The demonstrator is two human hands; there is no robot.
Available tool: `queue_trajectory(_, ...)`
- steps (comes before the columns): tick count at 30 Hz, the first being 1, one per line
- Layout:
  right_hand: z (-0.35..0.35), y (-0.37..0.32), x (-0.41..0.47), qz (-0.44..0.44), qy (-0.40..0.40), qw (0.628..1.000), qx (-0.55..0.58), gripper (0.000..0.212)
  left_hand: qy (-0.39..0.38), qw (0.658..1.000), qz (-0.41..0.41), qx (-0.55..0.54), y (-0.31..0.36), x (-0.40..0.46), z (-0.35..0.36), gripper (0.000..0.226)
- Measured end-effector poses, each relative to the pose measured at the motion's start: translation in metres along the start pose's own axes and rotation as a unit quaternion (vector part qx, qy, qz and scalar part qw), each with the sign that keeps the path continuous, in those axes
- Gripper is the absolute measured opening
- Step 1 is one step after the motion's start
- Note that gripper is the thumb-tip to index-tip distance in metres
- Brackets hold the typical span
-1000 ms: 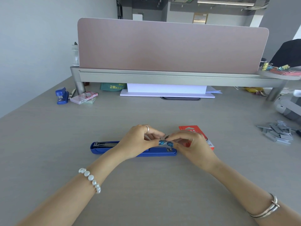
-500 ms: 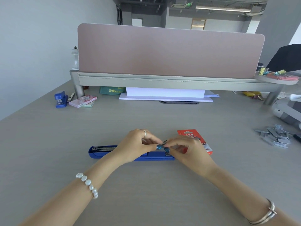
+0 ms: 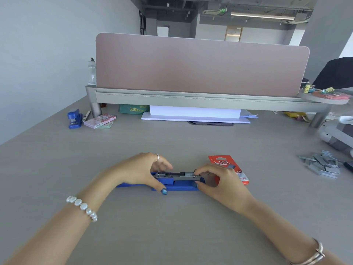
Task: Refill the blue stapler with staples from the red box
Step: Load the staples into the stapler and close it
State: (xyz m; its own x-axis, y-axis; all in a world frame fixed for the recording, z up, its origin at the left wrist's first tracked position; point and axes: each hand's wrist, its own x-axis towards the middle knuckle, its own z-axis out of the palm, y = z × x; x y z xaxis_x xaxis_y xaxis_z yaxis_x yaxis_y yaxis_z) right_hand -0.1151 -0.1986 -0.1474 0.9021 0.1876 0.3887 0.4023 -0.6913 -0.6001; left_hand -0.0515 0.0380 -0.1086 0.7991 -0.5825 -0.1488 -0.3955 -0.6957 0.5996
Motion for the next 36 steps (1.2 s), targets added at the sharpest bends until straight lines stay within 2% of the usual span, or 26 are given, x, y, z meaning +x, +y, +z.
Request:
queue_trajectory(2, -0.002, 0.0, -0.001, 0.008, -0.013, 1.0, -0.01, 0.021, -0.04, 0.997, -0.026, 0.055, -0.007, -0.003, -0.008, 0.055)
queue_trajectory(6, -0.004, 0.001, -0.001, 0.01, -0.044, 0.998, -0.031, 0.028, -0.069, 0.985, -0.083, 0.138, -0.021, -0.009, -0.028, 0.045)
queue_trajectory(11, -0.005, 0.0, -0.001, 0.038, -0.048, 0.998, -0.032, 0.042, -0.071, 0.982, -0.117, 0.134, -0.033, -0.02, -0.043, 0.033)
queue_trajectory(14, -0.006, -0.003, -0.001, 0.046, -0.058, 0.996, -0.044, 0.053, -0.044, 0.986, -0.102, 0.127, -0.03, -0.023, -0.046, 0.03)
queue_trajectory(19, -0.006, 0.001, 0.003, 0.058, -0.049, 0.996, -0.051, 0.05, 0.056, 0.992, -0.059, 0.093, -0.013, -0.033, -0.056, 0.031)
queue_trajectory(22, -0.004, 0.002, 0.003, 0.056, -0.041, 0.996, -0.046, 0.048, 0.152, 0.988, 0.007, -0.005, 0.004, -0.034, -0.055, 0.033)
queue_trajectory(25, -0.002, 0.001, 0.002, 0.054, -0.038, 0.997, -0.044, 0.048, 0.198, 0.976, 0.056, -0.073, 0.024, -0.025, -0.04, 0.038)
queue_trajectory(31, -0.003, 0.0, 0.002, 0.05, -0.043, 0.997, -0.05, 0.048, 0.223, 0.965, 0.107, -0.093, 0.043, -0.002, -0.002, 0.036)
queue_trajectory(36, -0.002, -0.001, 0.0, 0.047, -0.033, 0.997, -0.056, 0.049, 0.187, 0.974, 0.119, -0.039, 0.043, 0.011, 0.029, 0.04)
